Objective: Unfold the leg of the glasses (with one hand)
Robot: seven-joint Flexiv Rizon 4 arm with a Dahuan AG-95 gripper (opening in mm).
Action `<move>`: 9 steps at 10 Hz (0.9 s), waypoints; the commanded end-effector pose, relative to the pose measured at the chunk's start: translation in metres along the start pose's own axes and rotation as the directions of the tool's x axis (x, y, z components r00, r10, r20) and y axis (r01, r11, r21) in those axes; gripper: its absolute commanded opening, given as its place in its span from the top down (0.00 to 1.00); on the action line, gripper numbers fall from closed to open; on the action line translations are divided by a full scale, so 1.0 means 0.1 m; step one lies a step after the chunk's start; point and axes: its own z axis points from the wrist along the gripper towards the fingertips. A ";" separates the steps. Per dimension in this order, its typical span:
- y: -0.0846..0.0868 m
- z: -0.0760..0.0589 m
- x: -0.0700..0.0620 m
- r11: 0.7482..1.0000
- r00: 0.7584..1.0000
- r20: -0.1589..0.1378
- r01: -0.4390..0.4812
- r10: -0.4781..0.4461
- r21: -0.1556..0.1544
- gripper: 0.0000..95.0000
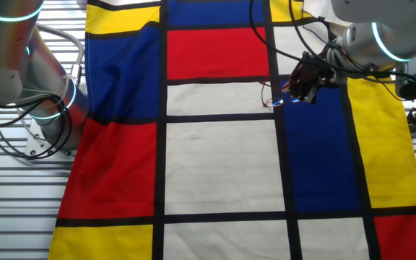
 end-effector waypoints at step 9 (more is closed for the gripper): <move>0.07 -0.17 0.03 1.000 1.000 -0.007 -0.003 0.003 -0.012 1.00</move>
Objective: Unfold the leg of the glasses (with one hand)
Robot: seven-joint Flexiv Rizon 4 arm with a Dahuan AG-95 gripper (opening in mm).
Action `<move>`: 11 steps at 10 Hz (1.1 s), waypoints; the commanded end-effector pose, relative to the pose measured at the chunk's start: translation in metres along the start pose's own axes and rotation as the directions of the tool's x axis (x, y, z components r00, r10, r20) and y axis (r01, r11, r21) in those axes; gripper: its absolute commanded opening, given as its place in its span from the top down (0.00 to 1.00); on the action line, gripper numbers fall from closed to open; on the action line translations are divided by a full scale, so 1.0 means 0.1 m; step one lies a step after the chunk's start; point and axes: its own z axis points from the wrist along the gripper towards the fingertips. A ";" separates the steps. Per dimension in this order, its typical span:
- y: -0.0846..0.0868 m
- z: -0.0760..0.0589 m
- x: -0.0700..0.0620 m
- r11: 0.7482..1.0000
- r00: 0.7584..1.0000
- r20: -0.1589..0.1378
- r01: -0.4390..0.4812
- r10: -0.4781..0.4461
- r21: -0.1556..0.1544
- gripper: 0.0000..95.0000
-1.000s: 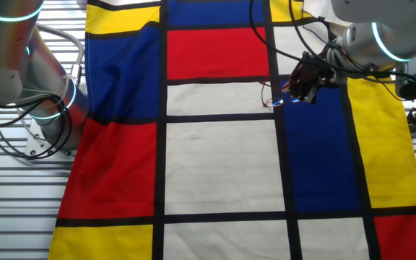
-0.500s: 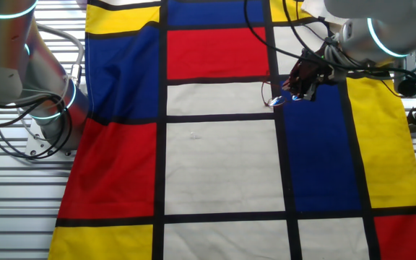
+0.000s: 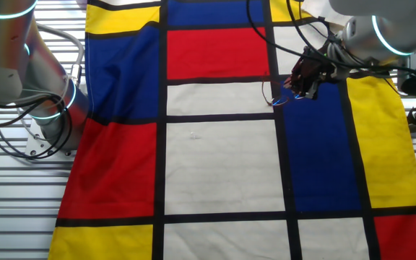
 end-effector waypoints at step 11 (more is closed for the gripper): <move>0.05 -0.21 0.15 1.000 1.000 0.010 0.010 -0.010 -0.003 1.00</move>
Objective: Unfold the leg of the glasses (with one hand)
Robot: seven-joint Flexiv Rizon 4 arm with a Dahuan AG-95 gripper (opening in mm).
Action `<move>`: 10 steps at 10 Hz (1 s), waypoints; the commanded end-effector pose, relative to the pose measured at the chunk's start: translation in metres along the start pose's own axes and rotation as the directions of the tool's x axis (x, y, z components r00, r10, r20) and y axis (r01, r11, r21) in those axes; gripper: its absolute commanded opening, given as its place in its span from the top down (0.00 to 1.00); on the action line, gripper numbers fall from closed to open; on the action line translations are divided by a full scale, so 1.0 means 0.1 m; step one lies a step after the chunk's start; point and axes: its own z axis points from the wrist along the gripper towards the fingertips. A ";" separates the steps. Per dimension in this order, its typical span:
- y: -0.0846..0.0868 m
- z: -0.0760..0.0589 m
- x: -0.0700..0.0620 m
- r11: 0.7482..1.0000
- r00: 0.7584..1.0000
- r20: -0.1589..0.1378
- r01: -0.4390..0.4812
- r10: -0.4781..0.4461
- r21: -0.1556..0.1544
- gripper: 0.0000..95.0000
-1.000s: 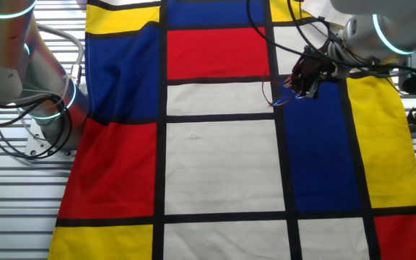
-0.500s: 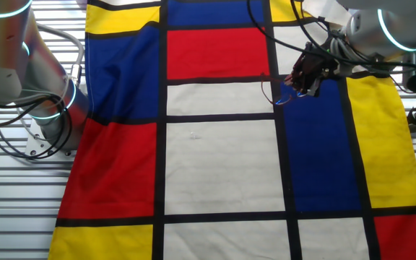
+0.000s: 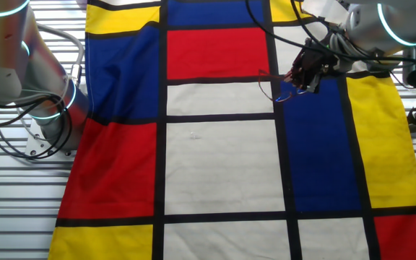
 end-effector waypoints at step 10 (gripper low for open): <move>-0.01 -0.07 0.03 1.000 1.000 -0.012 0.008 -0.008 -0.006 1.00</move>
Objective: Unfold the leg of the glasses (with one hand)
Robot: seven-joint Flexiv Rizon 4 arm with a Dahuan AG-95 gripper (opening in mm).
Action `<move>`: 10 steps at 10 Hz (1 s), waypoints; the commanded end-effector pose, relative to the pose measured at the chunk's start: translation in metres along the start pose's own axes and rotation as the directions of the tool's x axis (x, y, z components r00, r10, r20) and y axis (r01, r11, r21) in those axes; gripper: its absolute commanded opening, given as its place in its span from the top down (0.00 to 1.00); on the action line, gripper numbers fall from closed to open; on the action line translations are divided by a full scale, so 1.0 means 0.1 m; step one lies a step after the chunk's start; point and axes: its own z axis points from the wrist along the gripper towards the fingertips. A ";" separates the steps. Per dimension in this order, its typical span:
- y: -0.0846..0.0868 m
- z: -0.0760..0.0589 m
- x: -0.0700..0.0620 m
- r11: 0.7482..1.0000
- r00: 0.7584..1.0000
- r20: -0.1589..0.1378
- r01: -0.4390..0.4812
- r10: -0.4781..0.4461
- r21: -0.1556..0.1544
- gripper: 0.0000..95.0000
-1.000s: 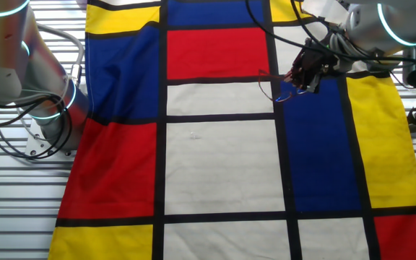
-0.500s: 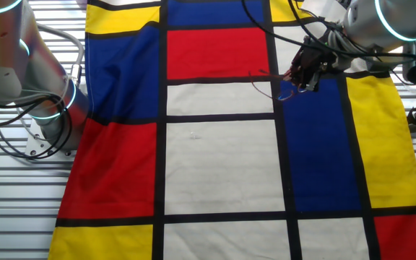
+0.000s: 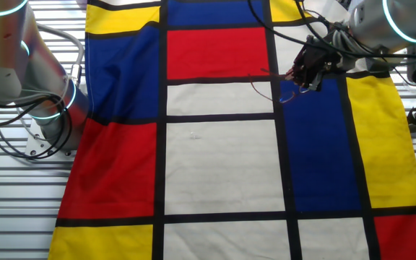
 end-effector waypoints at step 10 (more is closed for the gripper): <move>-0.06 0.04 -0.12 1.000 0.999 -0.040 0.004 -0.004 -0.001 1.00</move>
